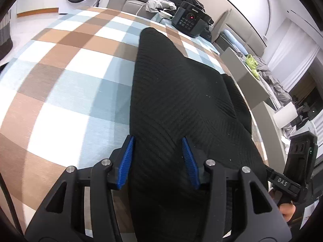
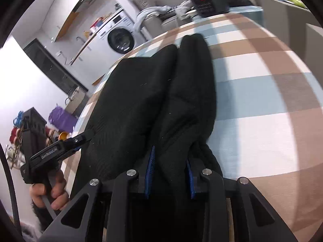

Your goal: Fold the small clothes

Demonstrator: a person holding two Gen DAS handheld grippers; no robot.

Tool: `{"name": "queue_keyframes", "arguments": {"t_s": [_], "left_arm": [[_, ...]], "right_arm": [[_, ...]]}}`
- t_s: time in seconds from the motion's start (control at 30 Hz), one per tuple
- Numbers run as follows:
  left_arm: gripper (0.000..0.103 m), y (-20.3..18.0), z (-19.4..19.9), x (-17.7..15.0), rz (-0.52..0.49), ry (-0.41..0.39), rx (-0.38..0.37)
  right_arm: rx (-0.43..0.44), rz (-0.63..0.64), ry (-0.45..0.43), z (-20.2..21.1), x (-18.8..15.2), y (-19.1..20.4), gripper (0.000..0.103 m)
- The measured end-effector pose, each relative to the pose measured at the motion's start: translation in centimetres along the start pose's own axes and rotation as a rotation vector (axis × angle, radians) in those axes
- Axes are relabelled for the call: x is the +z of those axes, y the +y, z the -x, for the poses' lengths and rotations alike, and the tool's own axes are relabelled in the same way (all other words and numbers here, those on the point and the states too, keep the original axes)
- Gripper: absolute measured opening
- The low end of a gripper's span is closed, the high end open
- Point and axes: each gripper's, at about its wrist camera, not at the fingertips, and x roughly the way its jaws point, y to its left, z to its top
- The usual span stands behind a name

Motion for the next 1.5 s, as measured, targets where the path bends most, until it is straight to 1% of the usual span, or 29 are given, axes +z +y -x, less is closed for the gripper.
{"name": "queue_keyframes", "arguments": {"t_s": [0.07,0.13,0.2,0.23,0.27,0.33,0.4,0.47,0.53,0.6,0.63,0.67,0.7,0.77,0.8,0.83,0.9,0.93,0.97,1.0,1.07,1.13,1.2,1.27,1.3,1.33,1.4,1.47,1.5], "left_arm": [[0.045,0.7,0.5,0.2,-0.001,-0.011,0.028],[0.045,1.6,0.9,0.5,0.006,-0.018,0.049],[0.045,2.3,1.2,0.9,0.023,-0.011,0.043],[0.045,2.4,1.4,1.1,0.024,-0.015,0.049],[0.045,2.3,1.6,1.2,0.013,-0.022,0.061],[0.047,2.2,1.9,1.6,-0.003,-0.028,0.077],[0.049,1.7,2.1,2.0,-0.03,-0.041,0.076],[0.054,1.3,2.4,2.2,-0.047,-0.053,0.079],[0.055,1.0,2.8,2.3,-0.052,-0.057,0.063],[0.055,0.7,3.0,2.5,-0.053,-0.063,0.053],[0.056,0.5,3.1,2.5,-0.054,-0.065,0.05],[0.056,0.4,3.1,2.6,-0.055,-0.066,0.043],[0.056,0.4,3.1,2.7,-0.054,-0.067,0.039],[0.056,0.2,3.2,2.9,-0.054,-0.068,0.032],[0.056,0.1,3.2,3.0,-0.057,-0.072,0.031],[0.056,0.1,3.3,3.1,-0.06,-0.076,0.033],[0.056,-0.1,3.3,3.1,-0.067,-0.078,0.029],[0.056,-0.1,3.1,3.1,-0.07,-0.076,0.033],[0.056,-0.2,3.0,3.1,-0.073,-0.073,0.041],[0.056,-0.2,2.8,3.0,-0.077,-0.066,0.045],[0.056,-0.2,2.8,2.8,-0.082,-0.063,0.043],[0.056,-0.3,2.8,2.7,-0.084,-0.063,0.035],[0.056,-0.5,2.9,2.6,-0.089,-0.063,0.026],[0.056,-0.8,2.9,2.5,-0.097,-0.06,0.023],[0.056,-0.9,2.9,2.4,-0.103,-0.058,0.021],[0.056,-1.1,2.9,2.4,-0.109,-0.058,0.021],[0.056,-1.4,3.3,2.1,-0.121,-0.064,0.014],[0.056,-1.7,3.7,1.8,-0.133,-0.064,0.001],[0.056,-1.9,3.9,1.7,-0.142,-0.063,-0.005]], "right_arm": [[0.02,0.026,0.024,-0.8,-0.2,1.4,0.028],[0.008,0.045,0.035,-0.9,0.0,2.0,0.029],[-0.008,0.02,0.018,-0.1,0.5,1.5,0.029],[-0.022,0.005,-0.013,0.8,1.1,1.1,0.031],[-0.038,-0.008,-0.057,1.7,1.8,0.8,0.035],[-0.059,-0.014,-0.127,2.8,3.6,0.3,0.035],[-0.062,-0.014,-0.143,2.2,5.7,0.1,0.035],[-0.041,-0.012,-0.139,1.1,7.4,0.3,0.035],[-0.046,0.01,-0.134,-0.4,9.0,0.6,0.035],[-0.075,0.036,-0.098,-2.5,10.2,0.8,0.03],[-0.096,0.048,-0.066,-3.9,10.8,1.0,0.014],[-0.1,0.052,-0.05,-4.6,11.2,0.9,0.005],[-0.106,0.064,-0.05,-4.9,11.4,1.1,0.005],[-0.091,0.137,-0.12,-4.0,11.9,2.0,0.005],[-0.121,0.175,-0.149,-3.6,12.0,2.5,0.005],[-0.15,0.19,-0.141,-3.9,12.2,2.3,0.005],[-0.253,0.153,-0.065,-5.7,12.5,0.6,0.005],[-0.285,0.124,-0.02,-6.6,12.5,-0.3,0.007],[-0.278,0.096,-0.004,-6.7,12.4,-0.9,0.008],[-0.259,0.084,-0.029,-6.1,12.3,-1.0,0.012],[-0.243,0.084,-0.085,-4.2,12.0,-0.5,0.032],[-0.211,0.074,-0.143,-2.5,11.8,0.4,0.038],[-0.149,0.096,-0.146,-1.9,11.5,1.6,0.038],[-0.092,0.116,-0.109,-2.3,11.1,2.6,0.038],[-0.057,0.114,-0.082,-3.0,11.0,2.9,0.038],[-0.022,0.103,-0.026,-4.5,11.1,2.8,0.038],[-0.012,0.077,0.061,-7.0,11.3,2.4,0.038],[-0.025,0.051,0.105,-8.8,11.2,1.9,0.013],[-0.022,0.055,0.091,-8.7,11.2,2.0,0.009]]}}
